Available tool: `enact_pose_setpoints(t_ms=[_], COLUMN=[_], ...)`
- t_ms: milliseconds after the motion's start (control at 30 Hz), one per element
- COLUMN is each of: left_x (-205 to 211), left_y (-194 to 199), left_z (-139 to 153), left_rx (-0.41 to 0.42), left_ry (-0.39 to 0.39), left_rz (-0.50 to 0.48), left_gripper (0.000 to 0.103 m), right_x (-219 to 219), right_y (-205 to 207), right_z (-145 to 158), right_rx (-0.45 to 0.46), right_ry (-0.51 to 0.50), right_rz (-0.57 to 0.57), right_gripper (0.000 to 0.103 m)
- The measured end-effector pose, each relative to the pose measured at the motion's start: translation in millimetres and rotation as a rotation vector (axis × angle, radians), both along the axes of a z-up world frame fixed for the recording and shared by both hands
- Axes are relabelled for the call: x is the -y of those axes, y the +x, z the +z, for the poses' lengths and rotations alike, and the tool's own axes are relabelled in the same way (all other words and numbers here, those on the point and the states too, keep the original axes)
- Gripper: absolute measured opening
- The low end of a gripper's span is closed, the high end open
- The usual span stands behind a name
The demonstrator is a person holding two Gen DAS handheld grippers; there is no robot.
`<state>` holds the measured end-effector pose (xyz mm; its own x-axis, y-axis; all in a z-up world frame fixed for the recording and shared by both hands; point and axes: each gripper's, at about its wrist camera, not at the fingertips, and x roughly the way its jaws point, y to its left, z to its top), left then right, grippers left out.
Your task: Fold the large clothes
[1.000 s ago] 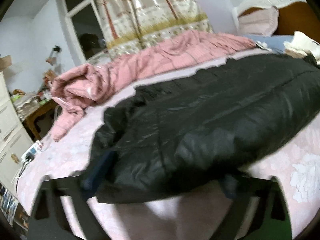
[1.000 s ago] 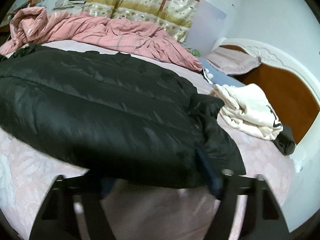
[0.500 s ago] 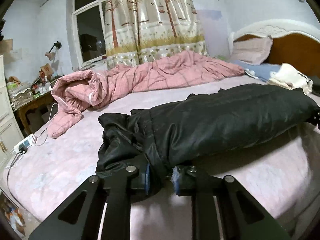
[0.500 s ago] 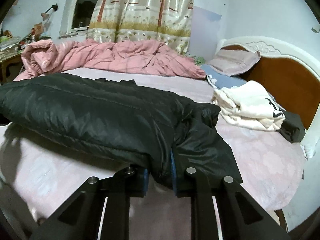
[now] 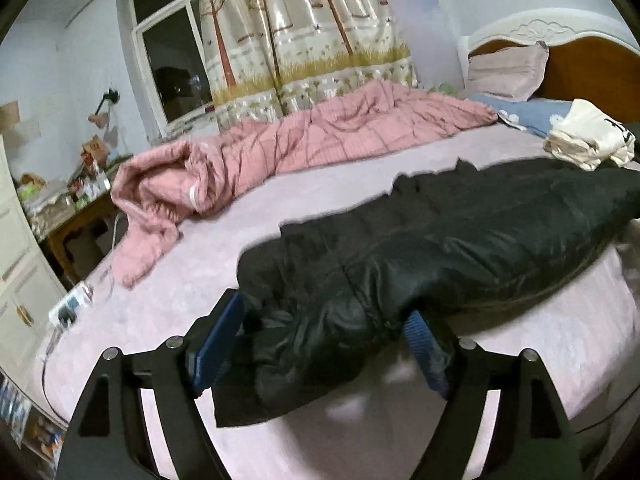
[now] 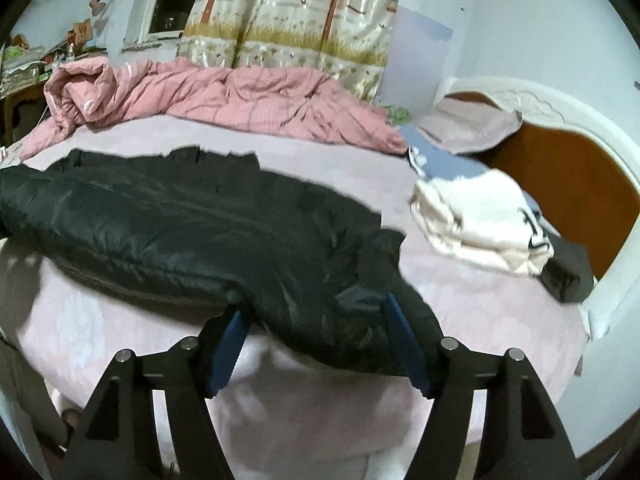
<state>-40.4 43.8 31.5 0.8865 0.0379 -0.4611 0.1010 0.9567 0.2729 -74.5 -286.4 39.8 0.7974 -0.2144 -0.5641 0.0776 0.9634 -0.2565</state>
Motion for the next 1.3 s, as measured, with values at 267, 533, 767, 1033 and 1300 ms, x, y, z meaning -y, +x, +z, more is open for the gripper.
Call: enact_pose_setpoints(t_ms=[267,533,767,1033,1300], left_x=[3,3,7,-22,-28], left_y=[81,180,219,176,92], left_z=[36,12,-13,-1,27], left_rx=[0.040,-0.017,0.012,0.149,0.240], left_ry=[-0.037,-0.043,-0.035,-0.154,-0.235], left_rz=[-0.010,0.053,0.053,0.045,-0.109], left_gripper=[0.091,0.092,0.092,0.092,0.094], right_x=[11,34,47,80,63], right_y=[77,188,241,180,102], right_z=[43,32,2,17,15], right_rx=[0.065,0.036,0.096,0.358,0.375], right_ry=[0.021,0.136,0.145,0.208,0.397], right_rz=[-0.003,-0.073,-0.154,-0.185,0.147], right_gripper=[0.081,0.084,0.085,0.085,0.089])
